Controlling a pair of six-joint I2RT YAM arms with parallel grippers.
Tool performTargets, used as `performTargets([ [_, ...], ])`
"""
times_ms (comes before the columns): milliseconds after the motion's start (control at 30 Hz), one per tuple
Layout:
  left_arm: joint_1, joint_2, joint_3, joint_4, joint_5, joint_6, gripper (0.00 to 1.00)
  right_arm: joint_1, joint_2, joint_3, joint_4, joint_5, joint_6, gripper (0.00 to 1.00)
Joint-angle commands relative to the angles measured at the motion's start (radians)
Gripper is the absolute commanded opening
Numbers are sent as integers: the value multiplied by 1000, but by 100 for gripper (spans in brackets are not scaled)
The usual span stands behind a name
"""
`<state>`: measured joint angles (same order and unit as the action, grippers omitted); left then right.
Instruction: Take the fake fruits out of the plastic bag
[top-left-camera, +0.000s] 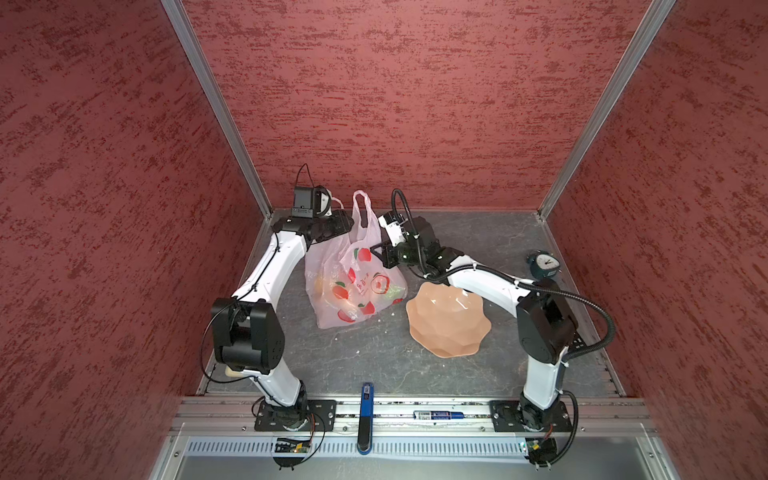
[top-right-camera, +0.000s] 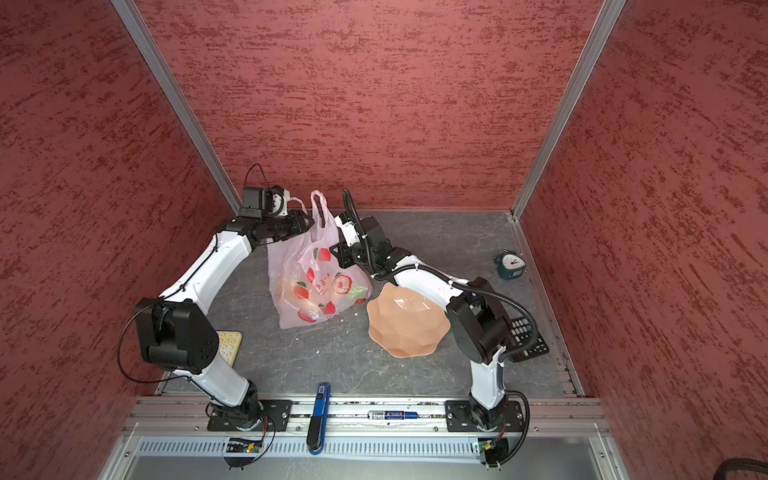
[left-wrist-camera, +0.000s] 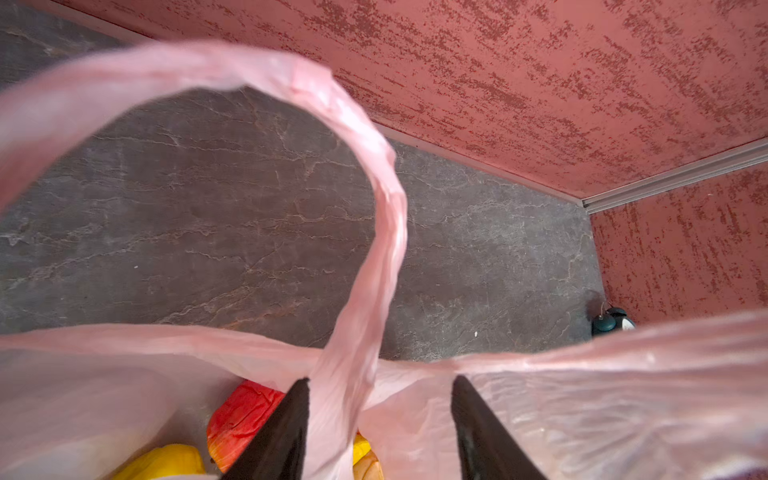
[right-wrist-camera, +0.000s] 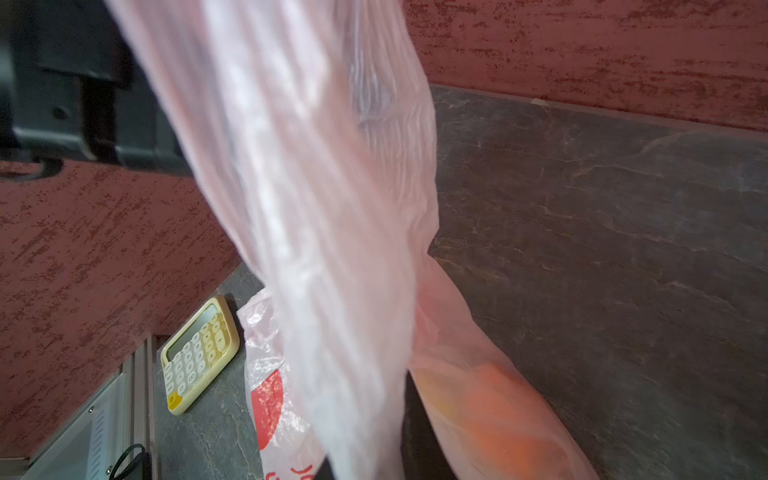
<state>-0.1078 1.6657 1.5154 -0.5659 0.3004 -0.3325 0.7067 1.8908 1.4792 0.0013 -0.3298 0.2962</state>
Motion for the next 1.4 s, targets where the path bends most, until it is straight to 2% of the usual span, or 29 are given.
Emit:
performTargets([
  [0, -6, -4, -12, 39, -24, 9, 50, 10, -41, -16, 45, -1, 6, 15],
  [67, -5, -8, -18, 48, -26, 9, 43, 10, -47, -22, 49, 6, 7, 14],
  [200, -3, -15, -26, 55, -28, 8, 24, 10, -52, -27, 52, 7, 7, 14],
  [300, 0, -22, -34, 58, -28, 7, 16, 10, -57, -31, 53, 9, 8, 14],
  [367, 2, -40, -50, 72, -18, -4, 7, 10, -62, -40, 55, 16, 8, 14],
  [467, 3, -81, -74, 79, -5, -17, 1, 10, -66, -51, 55, 23, 5, 14],
  [600, 3, -171, -126, 56, 13, -36, 0, 10, -68, -67, 54, 29, -2, 14],
  [733, -1, -302, -247, 32, 40, -75, 0, 10, -68, -82, 51, 36, -8, 14],
  [833, -16, -411, -346, -8, 19, -114, 0, 10, -70, -88, 52, 36, -10, 14],
  [1067, -56, -664, -514, -188, -150, -226, 0, 9, -81, -115, 49, 36, -5, 14],
  [1233, -82, -822, -577, -355, -321, -323, 0, 8, -105, -159, 24, 34, -14, 14],
  [1367, -82, -916, -613, -446, -403, -402, 0, 8, -147, -216, -22, 40, -36, 14],
])
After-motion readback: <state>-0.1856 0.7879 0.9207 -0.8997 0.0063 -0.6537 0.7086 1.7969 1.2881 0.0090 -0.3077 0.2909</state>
